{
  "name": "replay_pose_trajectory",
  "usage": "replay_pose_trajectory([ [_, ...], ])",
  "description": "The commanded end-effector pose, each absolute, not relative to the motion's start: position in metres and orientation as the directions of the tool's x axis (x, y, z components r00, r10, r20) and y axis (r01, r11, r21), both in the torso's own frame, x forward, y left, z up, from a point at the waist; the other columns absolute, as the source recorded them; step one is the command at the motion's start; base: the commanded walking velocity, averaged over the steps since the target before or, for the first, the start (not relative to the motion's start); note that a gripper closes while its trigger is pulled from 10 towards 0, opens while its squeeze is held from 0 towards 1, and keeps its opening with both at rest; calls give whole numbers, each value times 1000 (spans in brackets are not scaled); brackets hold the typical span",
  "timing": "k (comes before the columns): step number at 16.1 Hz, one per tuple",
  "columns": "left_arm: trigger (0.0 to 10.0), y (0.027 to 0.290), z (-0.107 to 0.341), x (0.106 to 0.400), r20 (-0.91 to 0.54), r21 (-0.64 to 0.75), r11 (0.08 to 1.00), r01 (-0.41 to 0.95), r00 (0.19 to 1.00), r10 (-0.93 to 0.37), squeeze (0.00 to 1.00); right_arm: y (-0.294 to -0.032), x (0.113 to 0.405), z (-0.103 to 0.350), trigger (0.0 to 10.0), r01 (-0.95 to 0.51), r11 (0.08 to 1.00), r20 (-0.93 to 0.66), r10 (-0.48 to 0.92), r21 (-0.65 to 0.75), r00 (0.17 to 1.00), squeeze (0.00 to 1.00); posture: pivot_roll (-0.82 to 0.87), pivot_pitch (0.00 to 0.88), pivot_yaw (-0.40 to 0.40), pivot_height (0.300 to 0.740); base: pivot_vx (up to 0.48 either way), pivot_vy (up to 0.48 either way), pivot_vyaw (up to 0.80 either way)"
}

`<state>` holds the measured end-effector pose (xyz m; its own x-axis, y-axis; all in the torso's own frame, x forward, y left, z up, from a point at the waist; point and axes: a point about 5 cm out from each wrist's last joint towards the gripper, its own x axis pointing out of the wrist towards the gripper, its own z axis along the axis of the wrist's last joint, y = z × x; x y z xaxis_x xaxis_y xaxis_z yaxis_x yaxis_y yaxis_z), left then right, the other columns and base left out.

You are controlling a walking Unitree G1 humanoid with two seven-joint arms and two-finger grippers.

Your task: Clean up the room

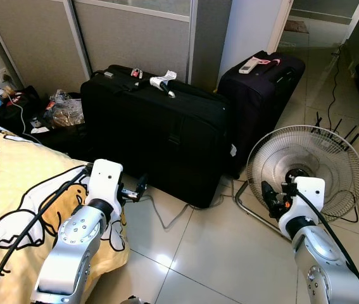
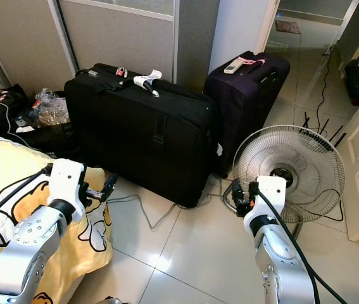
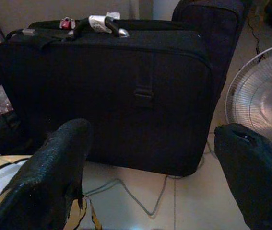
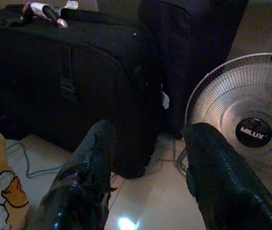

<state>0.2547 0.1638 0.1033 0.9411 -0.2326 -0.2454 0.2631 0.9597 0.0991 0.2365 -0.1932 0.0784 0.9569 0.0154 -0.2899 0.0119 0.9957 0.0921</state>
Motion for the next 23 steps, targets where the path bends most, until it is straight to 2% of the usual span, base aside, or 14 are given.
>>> replay_pose_trajectory([
  [1,10000,190,115,201,-336,44,996,-79,938,89,0,-174,220,122,10000,6,991,-202,21,133,979,0,71,0,-46,740,0,0,0],
  [11,10000,190,115,201,-336,44,996,-79,938,89,0,-174,220,122,10000,6,991,-202,21,133,979,0,71,0,-46,740,0,0,0],
  [12,10000,187,117,211,-314,35,999,-33,949,42,1000,-168,218,111,10000,-5,991,-234,37,133,972,1000,43,0,-4,740,0,0,0],
  [14,10000,187,122,223,-248,4,1000,-7,969,7,1000,-161,221,99,10000,-25,991,-245,57,132,968,1000,50,0,-4,740,0,0,0],
  [16,10000,194,129,218,-250,2,999,-49,967,48,1000,-164,220,104,10000,9,988,-243,29,152,970,1000,55,0,1,740,0,0,0],
  [17,10000,198,131,219,-256,-4,999,-45,966,43,1000,-160,220,107,10000,-27,989,-217,58,144,974,1000,72,0,4,740,0,0,0],
  [19,10000,197,135,215,-236,-34,999,-27,972,19,1000,-153,214,98,10000,-54,988,-291,94,143,952,1000,89,0,-4,740,0,0,0],
  [20,10000,187,142,216,-184,-108,994,-22,983,2,1000,-152,208,100,10000,-100,986,-251,131,132,959,1000,49,0,14,740,0,0,0],
  [22,10000,170,143,228,-178,-70,996,55,982,-67,1000,-162,210,101,10000,-102,985,-233,132,139,963,1000,29,0,11,740,0,0,400],
  [23,10000,168,147,233,-157,-42,993,111,981,-116,541,-163,218,110,10000,-119,981,-180,146,154,973,1000,20,0,18,740,0,0,800],
])
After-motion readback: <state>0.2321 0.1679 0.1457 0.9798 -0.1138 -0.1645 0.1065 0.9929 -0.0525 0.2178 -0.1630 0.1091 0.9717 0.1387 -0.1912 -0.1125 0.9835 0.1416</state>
